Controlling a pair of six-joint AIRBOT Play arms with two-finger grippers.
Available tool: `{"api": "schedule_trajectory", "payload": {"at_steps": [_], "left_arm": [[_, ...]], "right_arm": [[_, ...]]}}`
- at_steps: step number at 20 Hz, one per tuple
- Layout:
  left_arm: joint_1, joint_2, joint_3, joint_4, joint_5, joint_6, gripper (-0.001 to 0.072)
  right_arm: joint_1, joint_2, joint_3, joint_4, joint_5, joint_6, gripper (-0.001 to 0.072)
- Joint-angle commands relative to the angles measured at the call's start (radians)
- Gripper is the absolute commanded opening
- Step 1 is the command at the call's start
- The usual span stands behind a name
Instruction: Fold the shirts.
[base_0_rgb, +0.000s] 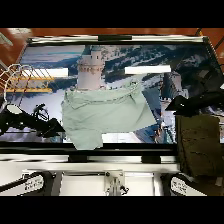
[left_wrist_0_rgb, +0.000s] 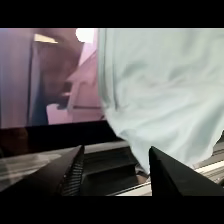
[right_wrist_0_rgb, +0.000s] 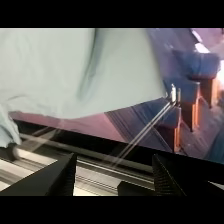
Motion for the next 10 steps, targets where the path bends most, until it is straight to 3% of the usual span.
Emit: {"api": "schedule_trajectory", "payload": {"at_steps": [1,6,7,10], "left_arm": [[-0.001,-0.060,-0.015,-0.083,0.070,0.045,0.0460],[-0.016,-0.098,-0.015,-0.135,0.174,0.044,0.0457],[-0.029,-0.106,-0.015,-0.151,0.190,0.044,0.0427],[-0.060,-0.121,-0.013,-0.175,0.200,0.044,0.0077]], "right_arm": [[0.057,-0.034,-0.004,0.011,0.004,-0.004,0.0587],[0.068,-0.035,-0.004,0.010,0.013,-0.005,0.0588],[0.068,-0.035,-0.004,0.006,0.014,-0.005,0.0587],[0.068,-0.060,-0.010,-0.021,0.012,-0.002,0.0588]]}}
